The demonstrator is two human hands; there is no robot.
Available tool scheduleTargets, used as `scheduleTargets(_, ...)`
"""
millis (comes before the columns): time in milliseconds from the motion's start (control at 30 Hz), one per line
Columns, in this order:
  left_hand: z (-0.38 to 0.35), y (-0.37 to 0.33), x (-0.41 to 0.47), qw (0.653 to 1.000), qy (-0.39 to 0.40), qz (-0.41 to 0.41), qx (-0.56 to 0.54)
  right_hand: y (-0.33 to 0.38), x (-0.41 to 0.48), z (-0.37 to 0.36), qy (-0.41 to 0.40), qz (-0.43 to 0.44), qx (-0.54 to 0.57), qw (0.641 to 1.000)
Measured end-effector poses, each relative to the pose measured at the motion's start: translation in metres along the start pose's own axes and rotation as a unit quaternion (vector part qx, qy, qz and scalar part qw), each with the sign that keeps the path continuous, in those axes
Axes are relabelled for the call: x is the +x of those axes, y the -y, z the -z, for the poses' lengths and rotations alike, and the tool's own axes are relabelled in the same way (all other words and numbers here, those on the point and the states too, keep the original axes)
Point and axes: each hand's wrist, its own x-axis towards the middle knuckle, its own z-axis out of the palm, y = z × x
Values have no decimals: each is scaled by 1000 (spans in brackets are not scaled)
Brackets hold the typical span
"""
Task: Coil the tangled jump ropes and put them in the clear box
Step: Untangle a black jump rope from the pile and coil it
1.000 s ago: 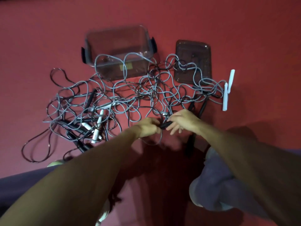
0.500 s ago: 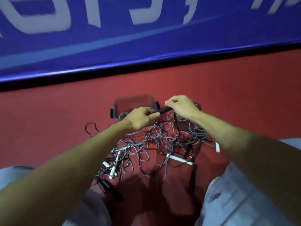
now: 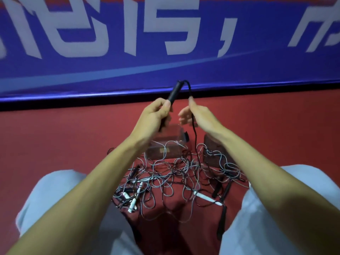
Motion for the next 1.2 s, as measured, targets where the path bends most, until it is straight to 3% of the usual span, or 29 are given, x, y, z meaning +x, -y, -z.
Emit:
scheduleTargets(67, 9, -7, 0, 998, -12, -20, -56, -9, 0, 3, 30, 26, -115, 993)
scheduleTargets(167, 20, -13, -6, 983, -20, -38, -179, -14, -5, 3, 92, 49, -324, 940)
scheduleTargets(333, 25, -10, -11, 981, -62, -8, -185, -11, -15, -1, 90, 18, -315, 945)
scheduleTargets(400, 26, -8, -12, 986, -74, 15, -149, -9, -17, 0, 47, 28, -275, 960)
scheduleTargets(500, 25, -10, -13, 988, -77, 50, -124, 1, -21, 4, -50, 26, -100, 993)
scheduleTargets(567, 25, -7, -14, 989, -90, 75, -91, 7, -23, 8, -88, 27, -7, 996)
scheduleTargets(833, 1, 18, -5, 988, 48, 83, 125, 29, -22, -3, -88, 18, 195, 977)
scheduleTargets(1067, -16, 19, -12, 979, 170, 112, 15, 34, -18, 0, -99, 7, 306, 947)
scheduleTargets(1200, -18, 17, -21, 986, 152, 75, 11, 31, -19, 4, -126, 0, 320, 939)
